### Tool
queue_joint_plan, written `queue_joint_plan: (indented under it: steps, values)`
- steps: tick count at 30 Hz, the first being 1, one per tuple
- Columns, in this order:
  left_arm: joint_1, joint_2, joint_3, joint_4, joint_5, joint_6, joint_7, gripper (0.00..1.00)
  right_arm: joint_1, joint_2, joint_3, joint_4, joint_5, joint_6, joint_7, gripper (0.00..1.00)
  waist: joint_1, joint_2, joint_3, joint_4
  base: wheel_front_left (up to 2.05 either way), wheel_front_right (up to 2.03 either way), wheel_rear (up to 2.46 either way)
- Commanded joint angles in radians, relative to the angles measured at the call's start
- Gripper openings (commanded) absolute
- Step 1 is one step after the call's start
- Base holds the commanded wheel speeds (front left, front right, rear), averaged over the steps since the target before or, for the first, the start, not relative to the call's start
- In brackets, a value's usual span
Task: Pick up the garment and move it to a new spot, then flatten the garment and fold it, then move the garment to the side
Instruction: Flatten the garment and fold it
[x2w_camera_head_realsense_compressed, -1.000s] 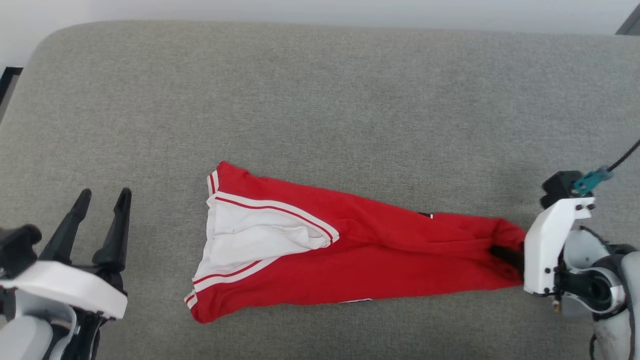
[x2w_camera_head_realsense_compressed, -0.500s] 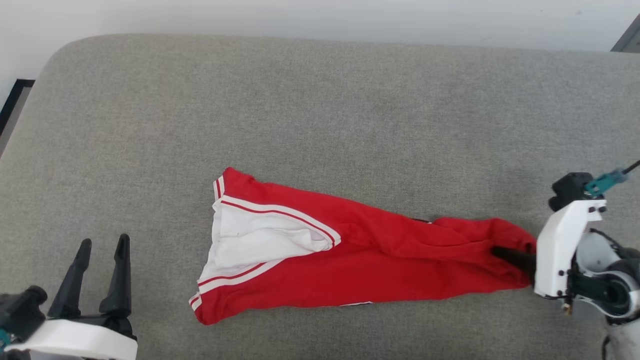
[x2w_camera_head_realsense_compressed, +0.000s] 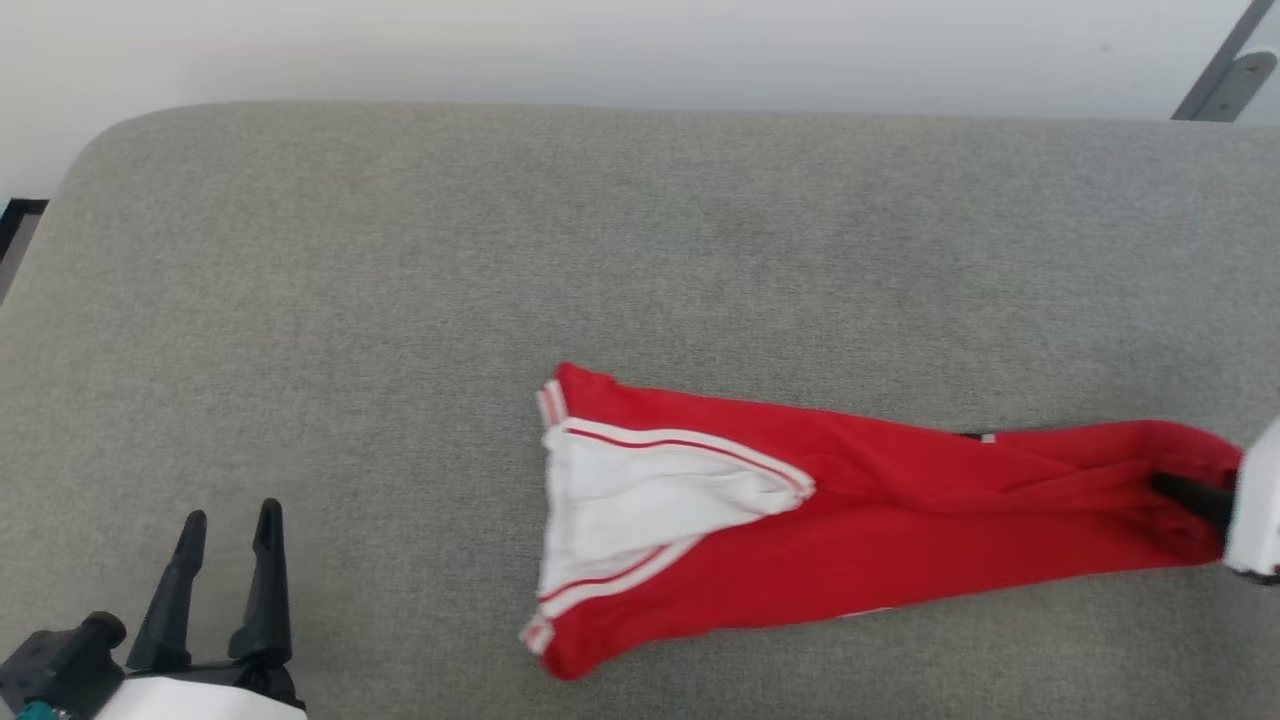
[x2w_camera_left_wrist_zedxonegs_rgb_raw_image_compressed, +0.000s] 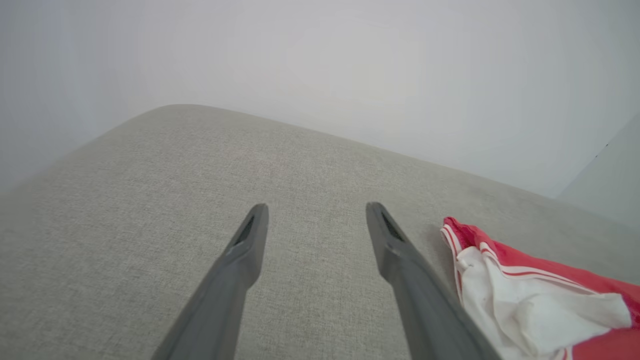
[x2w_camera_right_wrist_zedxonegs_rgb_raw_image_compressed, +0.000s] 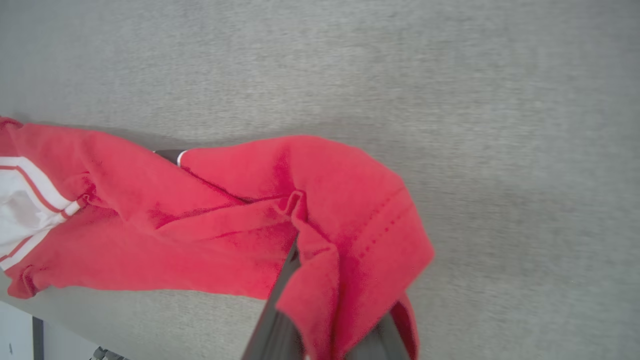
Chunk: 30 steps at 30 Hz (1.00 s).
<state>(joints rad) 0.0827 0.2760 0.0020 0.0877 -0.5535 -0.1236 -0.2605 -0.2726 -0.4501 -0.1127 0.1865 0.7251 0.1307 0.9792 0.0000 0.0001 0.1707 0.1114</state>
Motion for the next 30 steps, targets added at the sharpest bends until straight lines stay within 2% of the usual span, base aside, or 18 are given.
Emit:
queue_joint_plan:
  steps: [1, 9, 15, 23, 30]
  values:
    - [0.004, -0.012, 0.004, -0.009, 0.008, -0.006, -0.006, 1.0, 0.003, -0.014, -0.031, 0.013, -0.019, 0.0, -0.002, 0.0, 0.0, -0.0001, -0.002, -0.009, 0.0, 0.0, 0.0]
    - [-0.011, -0.033, -0.019, -0.024, 0.019, -0.007, -0.006, 1.0, -0.028, -0.069, -0.133, 0.101, -0.143, 0.0, -0.048, 0.0, 0.0, -0.0001, 0.003, -0.047, 0.0, 0.0, 0.0]
    - [-0.016, -0.036, -0.028, -0.023, 0.017, -0.008, -0.006, 1.0, -0.04, -0.06, -0.14, 0.126, -0.167, 0.0, -0.064, 0.0, 0.0, -0.0001, -0.004, -0.061, 0.0, 0.0, 0.0]
    - [0.006, -0.034, -0.027, -0.029, 0.019, -0.008, -0.006, 1.0, 0.035, -0.014, -0.084, -0.029, -0.085, 0.0, -0.015, 0.0, 0.0, -0.0001, -0.023, -0.06, 0.0, 0.0, 0.0]
    - [0.021, -0.03, -0.028, -0.033, 0.011, -0.008, -0.006, 1.0, 0.08, 0.046, 0.03, -0.195, -0.059, 0.0, 0.029, 0.0, 0.0, -0.0001, -0.04, -0.029, 0.0, 0.0, 0.0]
